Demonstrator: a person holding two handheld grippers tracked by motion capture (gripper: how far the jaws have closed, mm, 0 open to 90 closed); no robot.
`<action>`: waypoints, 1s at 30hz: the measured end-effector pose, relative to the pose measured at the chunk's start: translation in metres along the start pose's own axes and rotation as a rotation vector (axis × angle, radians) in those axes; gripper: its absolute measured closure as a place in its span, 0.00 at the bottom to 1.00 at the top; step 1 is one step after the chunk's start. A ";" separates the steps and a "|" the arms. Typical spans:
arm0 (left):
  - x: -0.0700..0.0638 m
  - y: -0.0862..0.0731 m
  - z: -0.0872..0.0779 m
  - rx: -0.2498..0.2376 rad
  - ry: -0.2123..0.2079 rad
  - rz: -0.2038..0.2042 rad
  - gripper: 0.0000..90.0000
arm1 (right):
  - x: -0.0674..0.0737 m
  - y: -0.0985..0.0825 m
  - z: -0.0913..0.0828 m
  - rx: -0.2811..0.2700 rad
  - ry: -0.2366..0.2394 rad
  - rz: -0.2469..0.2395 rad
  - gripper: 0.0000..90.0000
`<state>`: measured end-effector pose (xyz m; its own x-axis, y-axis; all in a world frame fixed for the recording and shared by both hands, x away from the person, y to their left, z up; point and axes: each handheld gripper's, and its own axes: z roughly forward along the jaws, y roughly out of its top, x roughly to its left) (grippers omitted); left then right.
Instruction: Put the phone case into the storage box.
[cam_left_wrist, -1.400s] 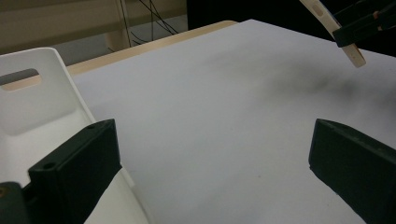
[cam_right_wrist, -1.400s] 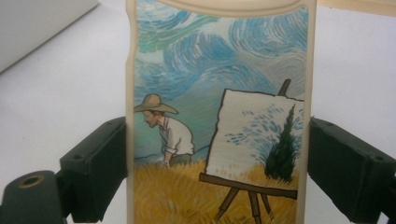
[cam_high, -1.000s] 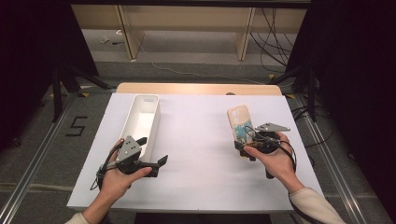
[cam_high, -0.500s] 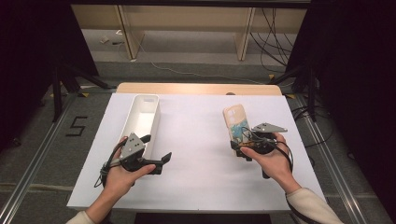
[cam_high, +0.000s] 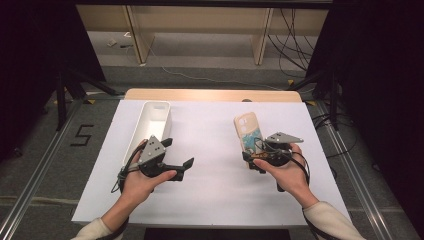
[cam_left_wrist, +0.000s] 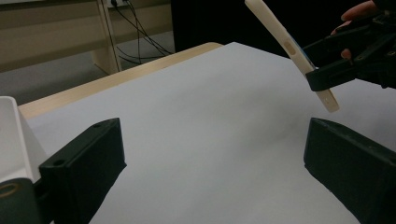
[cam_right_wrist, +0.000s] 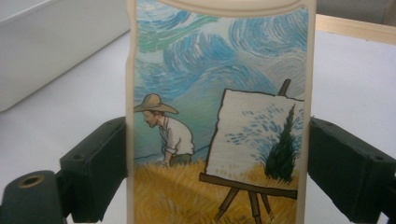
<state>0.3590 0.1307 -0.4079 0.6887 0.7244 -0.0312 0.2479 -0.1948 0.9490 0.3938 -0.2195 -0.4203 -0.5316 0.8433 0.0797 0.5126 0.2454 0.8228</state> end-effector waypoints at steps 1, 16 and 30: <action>0.000 0.001 0.001 -0.003 -0.001 -0.001 0.05 | 0.001 0.000 0.000 -0.001 0.002 -0.001 0.13; -0.008 0.019 0.022 -0.019 -0.037 0.015 0.06 | 0.005 0.001 0.002 -0.012 0.012 -0.008 0.13; -0.022 0.033 0.045 -0.026 -0.089 0.036 0.07 | 0.009 0.002 0.003 -0.021 0.017 -0.018 0.13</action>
<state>0.3826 0.0787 -0.3898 0.7550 0.6553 -0.0240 0.2052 -0.2013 0.9578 0.3920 -0.2095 -0.4202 -0.5524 0.8303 0.0742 0.4889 0.2506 0.8356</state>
